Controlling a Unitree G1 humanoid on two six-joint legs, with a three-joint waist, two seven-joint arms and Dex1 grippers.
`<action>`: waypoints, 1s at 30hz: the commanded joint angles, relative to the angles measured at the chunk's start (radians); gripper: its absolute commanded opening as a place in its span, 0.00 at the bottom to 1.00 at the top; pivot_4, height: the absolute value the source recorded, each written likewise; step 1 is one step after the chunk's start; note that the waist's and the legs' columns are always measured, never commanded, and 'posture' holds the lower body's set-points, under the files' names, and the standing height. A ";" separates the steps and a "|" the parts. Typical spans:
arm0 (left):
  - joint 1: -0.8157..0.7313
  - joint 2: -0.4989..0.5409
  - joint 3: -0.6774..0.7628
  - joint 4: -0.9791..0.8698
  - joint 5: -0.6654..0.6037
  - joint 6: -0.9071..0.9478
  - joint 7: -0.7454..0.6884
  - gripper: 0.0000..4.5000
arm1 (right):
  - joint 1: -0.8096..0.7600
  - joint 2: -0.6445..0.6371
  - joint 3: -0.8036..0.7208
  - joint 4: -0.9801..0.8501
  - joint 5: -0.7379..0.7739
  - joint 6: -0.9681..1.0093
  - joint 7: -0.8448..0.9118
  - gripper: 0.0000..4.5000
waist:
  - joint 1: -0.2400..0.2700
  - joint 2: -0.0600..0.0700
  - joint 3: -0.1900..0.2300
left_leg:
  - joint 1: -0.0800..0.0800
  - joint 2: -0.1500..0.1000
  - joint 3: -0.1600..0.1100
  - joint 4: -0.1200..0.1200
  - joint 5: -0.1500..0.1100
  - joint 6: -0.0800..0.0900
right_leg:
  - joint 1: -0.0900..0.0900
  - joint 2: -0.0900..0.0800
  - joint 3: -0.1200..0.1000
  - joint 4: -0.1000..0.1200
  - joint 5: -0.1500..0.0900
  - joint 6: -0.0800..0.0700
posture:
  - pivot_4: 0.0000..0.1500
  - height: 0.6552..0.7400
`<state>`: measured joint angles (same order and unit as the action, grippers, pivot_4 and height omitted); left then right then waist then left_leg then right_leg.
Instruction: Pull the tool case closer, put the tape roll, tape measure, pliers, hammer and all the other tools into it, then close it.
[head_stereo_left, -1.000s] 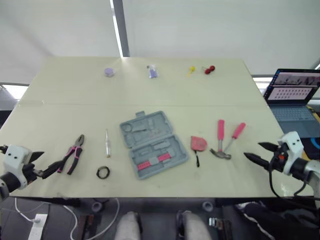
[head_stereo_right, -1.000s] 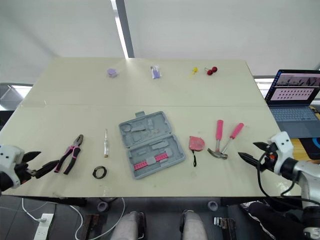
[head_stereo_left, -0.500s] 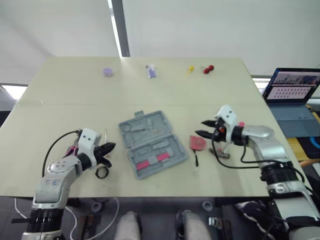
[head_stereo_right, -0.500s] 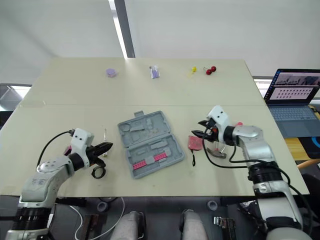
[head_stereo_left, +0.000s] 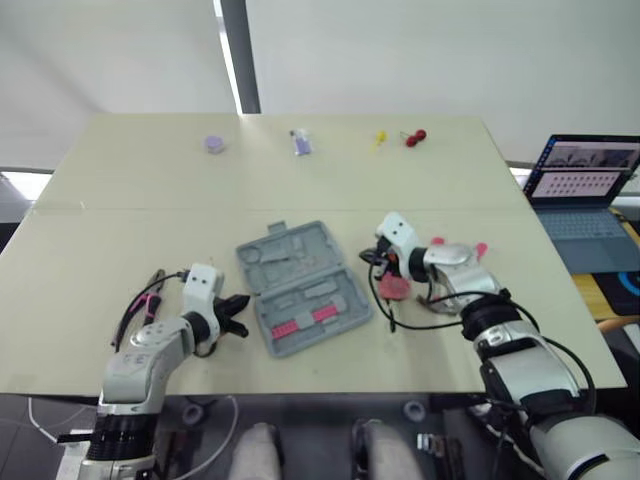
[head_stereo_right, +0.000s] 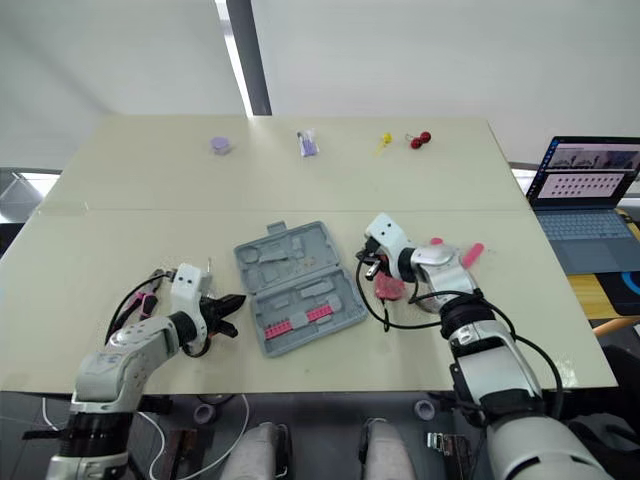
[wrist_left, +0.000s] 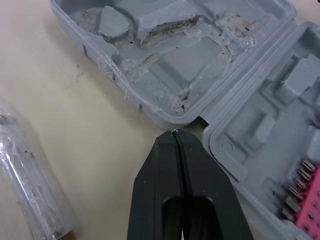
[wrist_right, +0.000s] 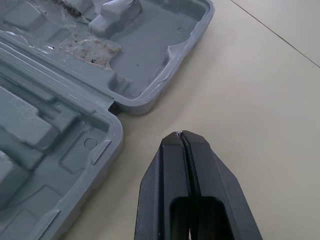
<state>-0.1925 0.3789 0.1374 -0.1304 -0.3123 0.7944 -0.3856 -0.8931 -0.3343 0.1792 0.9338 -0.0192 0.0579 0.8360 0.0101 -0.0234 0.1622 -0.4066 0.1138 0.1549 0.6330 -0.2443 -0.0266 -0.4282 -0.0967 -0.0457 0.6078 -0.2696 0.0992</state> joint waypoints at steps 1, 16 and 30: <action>-0.013 -0.016 -0.015 0.010 0.005 -0.016 0.011 0.00 | -0.030 0.021 -0.019 0.032 -0.007 -0.042 -0.028 0.01 | -0.006 0.000 0.000 | 0.000 0.000 0.000 0.000 0.000 0.000 | 0.000 0.000 0.000 0.000 0.000 0.000 | 1.00 1.00; -0.019 -0.023 -0.046 0.014 0.006 -0.018 0.012 0.00 | -0.031 0.078 -0.016 0.083 -0.014 -0.072 0.003 0.01 | -0.011 0.000 0.000 | 0.000 0.000 -0.004 -0.002 0.002 -0.004 | 0.000 0.000 -0.002 0.002 -0.001 -0.002 | 1.00 1.00; -0.026 0.064 -0.076 0.042 0.016 -0.044 -0.090 0.00 | 0.086 0.048 0.003 -0.123 -0.004 0.012 0.112 0.01 | -0.010 0.000 0.000 | 0.000 0.000 -0.004 -0.002 0.001 -0.005 | 0.000 0.000 -0.003 0.002 -0.002 -0.002 | 1.00 1.00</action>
<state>-0.2074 0.4304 0.0695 -0.0841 -0.2910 0.7740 -0.4392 -0.8193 -0.2847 0.1798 0.8772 -0.0383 0.0541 0.9164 -0.0003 -0.0232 0.1623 -0.4068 0.1138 0.1507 0.6306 -0.2430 -0.0318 -0.4282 -0.0967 -0.0489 0.6097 -0.2712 0.0966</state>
